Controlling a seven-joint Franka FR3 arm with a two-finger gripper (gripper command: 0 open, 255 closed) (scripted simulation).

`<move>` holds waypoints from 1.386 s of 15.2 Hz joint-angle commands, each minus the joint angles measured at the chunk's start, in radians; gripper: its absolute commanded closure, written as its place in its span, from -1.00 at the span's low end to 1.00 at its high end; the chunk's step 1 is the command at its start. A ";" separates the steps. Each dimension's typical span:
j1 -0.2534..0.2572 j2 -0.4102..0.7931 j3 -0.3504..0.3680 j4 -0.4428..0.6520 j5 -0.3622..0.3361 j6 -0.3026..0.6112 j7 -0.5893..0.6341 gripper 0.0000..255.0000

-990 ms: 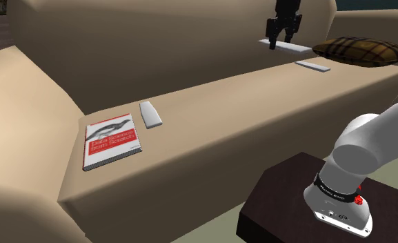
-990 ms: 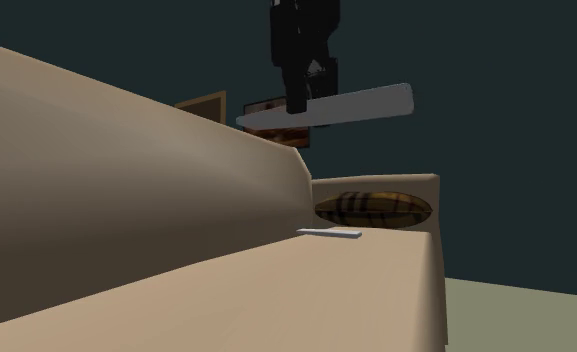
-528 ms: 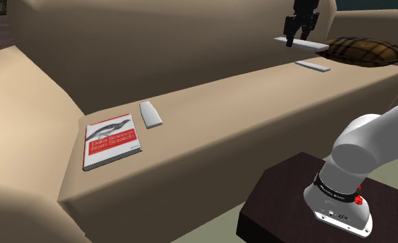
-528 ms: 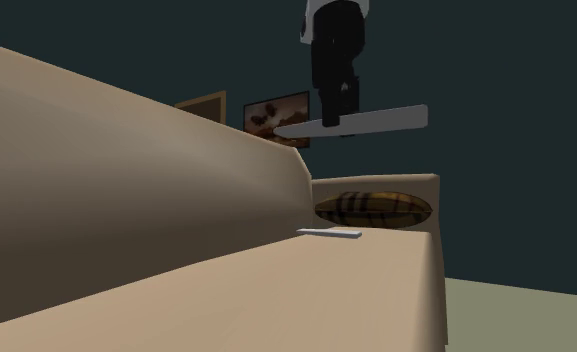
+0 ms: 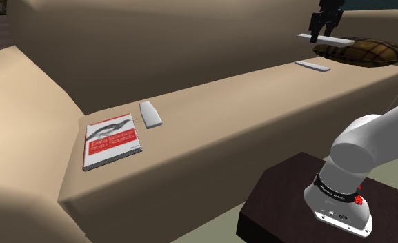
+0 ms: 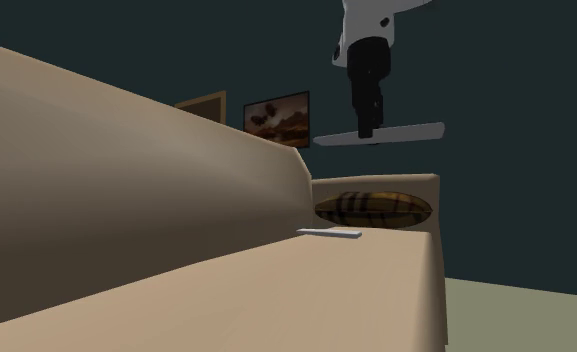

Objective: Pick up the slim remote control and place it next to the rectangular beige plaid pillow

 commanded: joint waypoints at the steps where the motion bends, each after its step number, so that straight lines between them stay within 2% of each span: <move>1: -0.007 0.009 -0.045 0.012 -0.019 0.008 -0.054 1.00; 8: -0.019 0.075 -0.213 0.107 -0.064 0.018 -0.246 1.00; 14: -0.006 0.188 -0.400 0.236 -0.053 0.036 -0.433 1.00; 17: 0.011 0.278 -0.525 0.319 -0.011 0.046 -0.545 1.00; 19: 0.025 0.363 -0.633 0.384 0.047 0.052 -0.636 1.00; 20: 0.033 0.470 -0.757 0.448 0.138 0.055 -0.739 1.00; 21: 0.027 0.452 -0.738 0.423 0.122 0.070 -0.727 1.00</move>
